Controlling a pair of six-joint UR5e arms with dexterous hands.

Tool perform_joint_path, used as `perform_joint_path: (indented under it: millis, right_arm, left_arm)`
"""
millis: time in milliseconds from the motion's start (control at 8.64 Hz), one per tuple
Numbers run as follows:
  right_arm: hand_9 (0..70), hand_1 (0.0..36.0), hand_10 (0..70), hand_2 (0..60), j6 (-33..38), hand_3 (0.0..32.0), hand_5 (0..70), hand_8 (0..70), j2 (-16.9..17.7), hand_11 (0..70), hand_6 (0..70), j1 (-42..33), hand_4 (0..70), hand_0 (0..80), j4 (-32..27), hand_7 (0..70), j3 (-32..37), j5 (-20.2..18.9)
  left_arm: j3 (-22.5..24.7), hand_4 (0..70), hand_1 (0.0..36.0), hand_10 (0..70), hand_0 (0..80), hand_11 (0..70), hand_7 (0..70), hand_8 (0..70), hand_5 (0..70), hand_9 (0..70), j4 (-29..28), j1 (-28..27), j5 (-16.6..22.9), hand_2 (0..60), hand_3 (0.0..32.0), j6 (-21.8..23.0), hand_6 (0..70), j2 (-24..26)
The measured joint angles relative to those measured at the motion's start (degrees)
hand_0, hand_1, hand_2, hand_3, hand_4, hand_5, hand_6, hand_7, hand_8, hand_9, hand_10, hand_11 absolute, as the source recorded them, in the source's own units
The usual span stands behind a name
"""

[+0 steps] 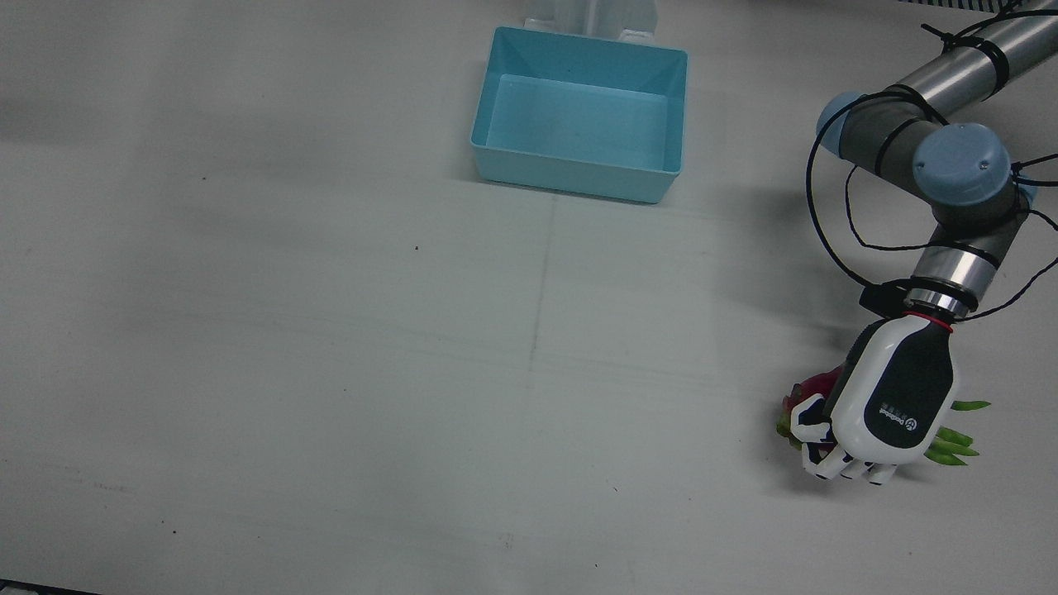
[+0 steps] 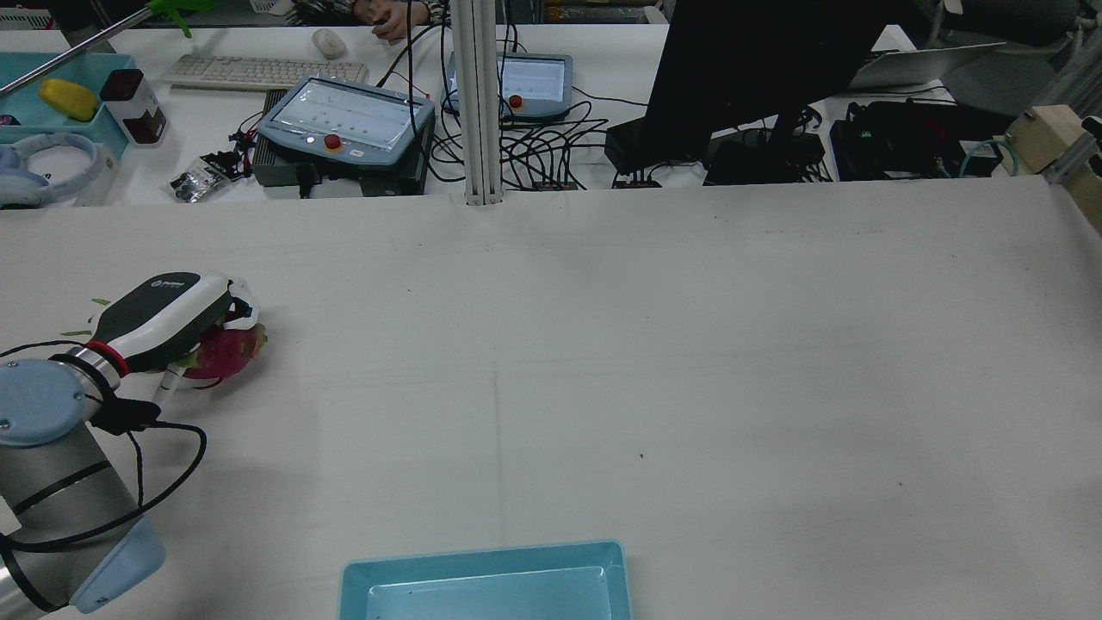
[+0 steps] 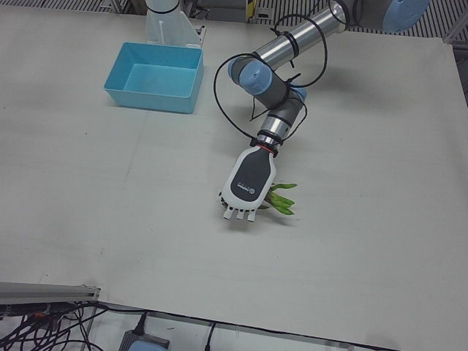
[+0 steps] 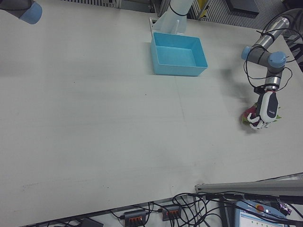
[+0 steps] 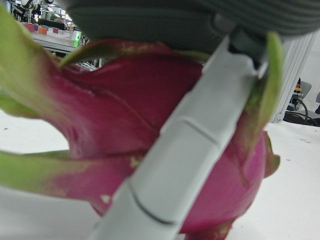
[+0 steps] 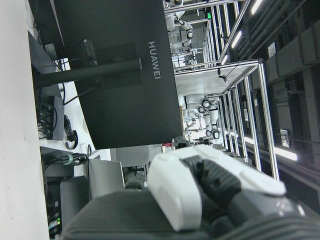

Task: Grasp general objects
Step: 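Lift the dragon fruit with the left hand off the table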

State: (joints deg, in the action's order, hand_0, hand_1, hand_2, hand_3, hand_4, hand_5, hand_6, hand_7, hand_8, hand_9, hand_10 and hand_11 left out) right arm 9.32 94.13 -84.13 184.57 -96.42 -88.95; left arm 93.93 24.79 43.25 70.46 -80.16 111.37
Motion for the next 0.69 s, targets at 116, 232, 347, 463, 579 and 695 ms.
perform_joint_path:
  millis: [116, 232, 347, 463, 579, 695]
  right_arm:
    - [0.0, 0.0, 0.0, 0.0, 0.0, 0.0, 0.0, 0.0, 0.0, 0.0, 0.0, 0.0, 0.0, 0.0, 0.0, 0.0, 0.0, 0.0]
    - [0.0, 0.0, 0.0, 0.0, 0.0, 0.0, 0.0, 0.0, 0.0, 0.0, 0.0, 0.0, 0.0, 0.0, 0.0, 0.0, 0.0, 0.0]
    - [0.0, 0.0, 0.0, 0.0, 0.0, 0.0, 0.0, 0.0, 0.0, 0.0, 0.0, 0.0, 0.0, 0.0, 0.0, 0.0, 0.0, 0.0]
    - [0.0, 0.0, 0.0, 0.0, 0.0, 0.0, 0.0, 0.0, 0.0, 0.0, 0.0, 0.0, 0.0, 0.0, 0.0, 0.0, 0.0, 0.0]
    - [0.0, 0.0, 0.0, 0.0, 0.0, 0.0, 0.0, 0.0, 0.0, 0.0, 0.0, 0.0, 0.0, 0.0, 0.0, 0.0, 0.0, 0.0]
    - [0.0, 0.0, 0.0, 0.0, 0.0, 0.0, 0.0, 0.0, 0.0, 0.0, 0.0, 0.0, 0.0, 0.0, 0.0, 0.0, 0.0, 0.0]
  left_arm:
    - [0.6, 70.0, 36.0, 70.0, 80.0, 70.0, 70.0, 70.0, 70.0, 70.0, 1.8, 0.1, 0.9, 60.0, 0.0, 0.5, 70.0, 2.2]
    - [1.1, 70.0, 36.0, 70.0, 80.0, 70.0, 70.0, 70.0, 70.0, 70.0, 2.2, 0.4, 4.1, 60.0, 0.0, 1.9, 70.0, 4.5]
    - [0.9, 70.0, 36.0, 70.0, 80.0, 70.0, 70.0, 70.0, 70.0, 70.0, 0.9, 1.3, 8.6, 60.0, 0.0, 4.4, 70.0, 6.4]
    - [0.6, 70.0, 35.8, 70.0, 80.0, 70.0, 70.0, 70.0, 70.0, 70.0, -1.0, 2.6, 13.7, 60.0, 0.0, 7.4, 70.0, 7.8]
    - [0.8, 70.0, 31.4, 70.0, 75.3, 70.0, 70.0, 70.0, 70.0, 70.0, -2.7, 4.2, 19.2, 60.0, 0.0, 10.3, 70.0, 8.6]
    - [1.8, 70.0, 32.9, 70.0, 78.8, 70.0, 70.0, 70.0, 70.0, 70.0, -3.6, 6.1, 24.5, 60.0, 0.0, 12.2, 70.0, 9.0]
